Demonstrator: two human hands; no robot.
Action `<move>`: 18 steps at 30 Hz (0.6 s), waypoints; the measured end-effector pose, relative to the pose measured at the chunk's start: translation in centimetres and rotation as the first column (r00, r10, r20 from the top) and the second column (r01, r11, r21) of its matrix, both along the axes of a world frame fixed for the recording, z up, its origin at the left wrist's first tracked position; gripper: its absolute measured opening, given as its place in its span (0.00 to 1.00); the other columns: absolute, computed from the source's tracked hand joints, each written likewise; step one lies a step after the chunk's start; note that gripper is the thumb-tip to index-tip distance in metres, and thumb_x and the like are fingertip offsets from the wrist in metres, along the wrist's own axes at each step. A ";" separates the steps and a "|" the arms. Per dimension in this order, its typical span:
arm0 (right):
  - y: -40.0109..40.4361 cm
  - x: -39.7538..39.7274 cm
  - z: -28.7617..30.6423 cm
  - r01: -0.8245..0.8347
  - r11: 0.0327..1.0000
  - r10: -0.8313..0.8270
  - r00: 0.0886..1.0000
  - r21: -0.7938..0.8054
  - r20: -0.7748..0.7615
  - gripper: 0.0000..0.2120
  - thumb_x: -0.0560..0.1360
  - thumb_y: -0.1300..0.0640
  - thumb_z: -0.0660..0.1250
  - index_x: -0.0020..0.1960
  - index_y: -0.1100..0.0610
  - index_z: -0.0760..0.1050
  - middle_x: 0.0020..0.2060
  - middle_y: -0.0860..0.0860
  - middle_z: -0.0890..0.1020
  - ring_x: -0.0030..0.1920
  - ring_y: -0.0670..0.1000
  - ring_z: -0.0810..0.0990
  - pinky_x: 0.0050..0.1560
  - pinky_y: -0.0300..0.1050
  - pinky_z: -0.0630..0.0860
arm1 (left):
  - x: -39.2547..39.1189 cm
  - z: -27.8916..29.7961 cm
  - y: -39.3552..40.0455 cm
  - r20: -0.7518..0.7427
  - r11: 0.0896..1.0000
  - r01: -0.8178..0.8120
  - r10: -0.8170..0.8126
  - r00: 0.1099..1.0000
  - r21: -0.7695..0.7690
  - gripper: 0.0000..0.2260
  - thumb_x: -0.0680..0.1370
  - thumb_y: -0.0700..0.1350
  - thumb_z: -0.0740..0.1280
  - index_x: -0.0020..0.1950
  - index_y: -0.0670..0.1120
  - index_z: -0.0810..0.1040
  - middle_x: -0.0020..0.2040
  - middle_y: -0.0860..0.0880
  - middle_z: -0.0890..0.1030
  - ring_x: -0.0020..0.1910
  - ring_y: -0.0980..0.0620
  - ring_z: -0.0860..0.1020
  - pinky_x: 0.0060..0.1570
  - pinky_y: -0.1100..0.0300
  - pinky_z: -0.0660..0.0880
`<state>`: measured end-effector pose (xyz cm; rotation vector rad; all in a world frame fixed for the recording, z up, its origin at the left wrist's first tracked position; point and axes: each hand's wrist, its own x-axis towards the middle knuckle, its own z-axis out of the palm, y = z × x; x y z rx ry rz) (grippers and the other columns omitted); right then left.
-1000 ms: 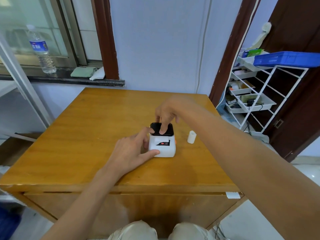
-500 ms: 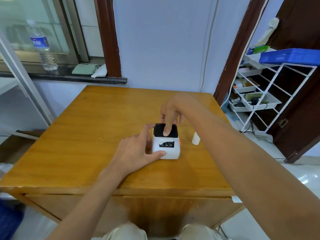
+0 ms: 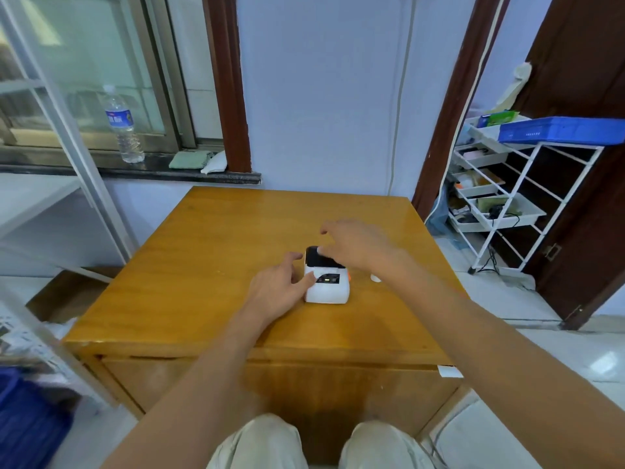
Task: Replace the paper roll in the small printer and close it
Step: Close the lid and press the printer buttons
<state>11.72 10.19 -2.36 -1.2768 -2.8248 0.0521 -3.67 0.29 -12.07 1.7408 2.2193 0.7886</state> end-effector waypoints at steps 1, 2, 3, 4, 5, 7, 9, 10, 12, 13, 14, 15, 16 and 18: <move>-0.8 1.0 -1.2 0.036 0.999 -0.035 0.982 0.004 -0.187 0.22 0.83 0.42 0.60 0.74 0.49 0.72 0.68 0.51 0.78 0.63 0.55 0.80 0.57 0.53 0.78 | 0.3 0.0 -0.2 0.004 1.000 -0.005 0.005 1.000 -0.012 0.36 0.73 0.71 0.51 0.75 0.53 0.68 0.44 0.55 0.83 0.44 0.48 0.81 0.42 0.50 0.77; -1.7 1.9 -2.4 0.081 0.997 -0.074 0.937 0.007 -0.343 0.21 0.85 0.43 0.57 0.73 0.50 0.72 0.68 0.51 0.78 0.61 0.55 0.81 0.54 0.52 0.78 | 0.6 0.0 -0.3 0.004 1.000 -0.011 0.011 1.000 -0.017 0.36 0.72 0.71 0.50 0.74 0.53 0.68 0.45 0.54 0.83 0.45 0.47 0.82 0.43 0.50 0.78; -2.6 2.6 -3.6 0.126 0.992 -0.109 0.888 0.009 -0.446 0.20 0.85 0.45 0.55 0.73 0.51 0.72 0.68 0.51 0.77 0.59 0.54 0.82 0.51 0.51 0.79 | 0.8 -0.1 -0.4 0.003 1.000 -0.018 0.018 1.000 -0.015 0.36 0.72 0.71 0.50 0.74 0.53 0.69 0.46 0.53 0.84 0.46 0.47 0.82 0.44 0.50 0.78; -3.6 3.3 -4.7 0.171 0.985 -0.140 0.853 0.015 -0.503 0.19 0.86 0.46 0.55 0.72 0.52 0.73 0.67 0.51 0.77 0.57 0.54 0.83 0.49 0.50 0.79 | 1.0 -0.1 -0.3 0.004 0.999 -0.031 0.031 1.000 -0.010 0.35 0.73 0.71 0.50 0.74 0.53 0.70 0.48 0.52 0.85 0.48 0.46 0.82 0.45 0.50 0.78; -4.3 3.8 -5.9 0.215 0.977 -0.171 0.828 0.020 -0.535 0.19 0.85 0.47 0.55 0.71 0.52 0.73 0.66 0.51 0.77 0.54 0.54 0.83 0.47 0.50 0.80 | 1.1 -0.3 -0.2 0.001 0.999 -0.050 0.050 0.999 -0.005 0.34 0.74 0.70 0.51 0.74 0.53 0.71 0.50 0.51 0.85 0.49 0.45 0.82 0.45 0.51 0.78; -5.1 4.2 -7.8 0.273 0.962 -0.232 0.804 -0.006 -0.547 0.18 0.83 0.49 0.57 0.70 0.53 0.73 0.63 0.52 0.77 0.49 0.55 0.83 0.44 0.51 0.80 | 1.5 -0.6 -0.1 -0.020 0.996 -0.087 0.087 0.996 0.007 0.32 0.77 0.70 0.54 0.74 0.53 0.71 0.53 0.50 0.85 0.52 0.44 0.82 0.44 0.52 0.75; -5.2 3.8 -8.8 0.285 0.952 -0.297 0.788 -0.109 -0.540 0.19 0.82 0.48 0.58 0.70 0.52 0.72 0.62 0.51 0.78 0.50 0.57 0.83 0.47 0.52 0.79 | 1.8 -0.6 -0.1 -0.036 0.994 -0.104 0.105 0.994 0.017 0.29 0.79 0.68 0.56 0.74 0.53 0.71 0.53 0.50 0.84 0.53 0.44 0.81 0.43 0.52 0.73; -5.0 3.5 -8.9 0.278 0.945 -0.326 0.783 -0.171 -0.530 0.20 0.82 0.48 0.56 0.71 0.52 0.72 0.61 0.51 0.80 0.51 0.57 0.82 0.49 0.53 0.79 | 1.8 -0.6 -0.1 -0.035 0.994 -0.108 0.109 0.993 0.025 0.29 0.79 0.67 0.56 0.74 0.53 0.72 0.53 0.50 0.84 0.53 0.45 0.81 0.44 0.52 0.74; -4.8 3.0 -9.2 0.283 0.928 -0.369 0.784 -0.242 -0.498 0.21 0.81 0.46 0.55 0.71 0.51 0.71 0.55 0.49 0.82 0.52 0.56 0.82 0.52 0.53 0.78 | 1.6 -0.7 0.0 -0.021 0.993 -0.116 0.116 0.993 0.030 0.27 0.80 0.66 0.57 0.72 0.52 0.73 0.52 0.50 0.85 0.51 0.45 0.81 0.45 0.53 0.76; -4.5 2.8 -9.4 0.291 0.925 -0.376 0.788 -0.244 -0.488 0.21 0.81 0.45 0.55 0.71 0.50 0.71 0.50 0.47 0.81 0.51 0.56 0.82 0.52 0.53 0.77 | 1.6 -0.6 0.1 -0.014 0.992 -0.121 0.122 0.992 0.025 0.26 0.79 0.65 0.58 0.71 0.52 0.74 0.52 0.50 0.85 0.51 0.46 0.81 0.45 0.53 0.76; -4.3 2.8 -9.6 0.294 0.927 -0.373 0.789 -0.233 -0.488 0.21 0.81 0.44 0.55 0.70 0.50 0.71 0.45 0.45 0.80 0.48 0.55 0.81 0.50 0.52 0.77 | 1.6 -0.7 0.2 -0.007 0.992 -0.127 0.128 0.992 0.018 0.25 0.79 0.64 0.58 0.70 0.53 0.75 0.53 0.50 0.85 0.51 0.46 0.81 0.44 0.53 0.76; -4.2 2.8 -9.9 0.296 0.929 -0.368 0.789 -0.220 -0.492 0.20 0.81 0.44 0.55 0.69 0.49 0.71 0.40 0.43 0.78 0.46 0.54 0.80 0.47 0.51 0.76 | 1.8 -0.7 0.4 0.009 0.990 -0.139 0.139 0.990 0.010 0.24 0.78 0.63 0.58 0.69 0.53 0.75 0.53 0.50 0.85 0.51 0.46 0.81 0.43 0.53 0.75; -4.1 2.9 -10.1 0.296 0.932 -0.363 0.786 -0.212 -0.500 0.19 0.81 0.44 0.56 0.68 0.49 0.72 0.37 0.43 0.76 0.43 0.53 0.79 0.44 0.49 0.74 | 2.0 -0.9 0.4 0.031 0.988 -0.155 0.155 0.987 0.001 0.24 0.77 0.63 0.57 0.68 0.53 0.75 0.51 0.50 0.85 0.50 0.45 0.81 0.42 0.53 0.74; -3.8 3.0 -10.3 0.293 0.934 -0.358 0.779 -0.207 -0.515 0.18 0.81 0.44 0.57 0.67 0.49 0.73 0.35 0.44 0.76 0.41 0.52 0.79 0.42 0.48 0.72 | 2.5 -1.0 0.6 0.052 0.982 -0.190 0.191 0.980 -0.015 0.25 0.74 0.64 0.55 0.64 0.53 0.75 0.46 0.51 0.83 0.49 0.43 0.80 0.43 0.52 0.74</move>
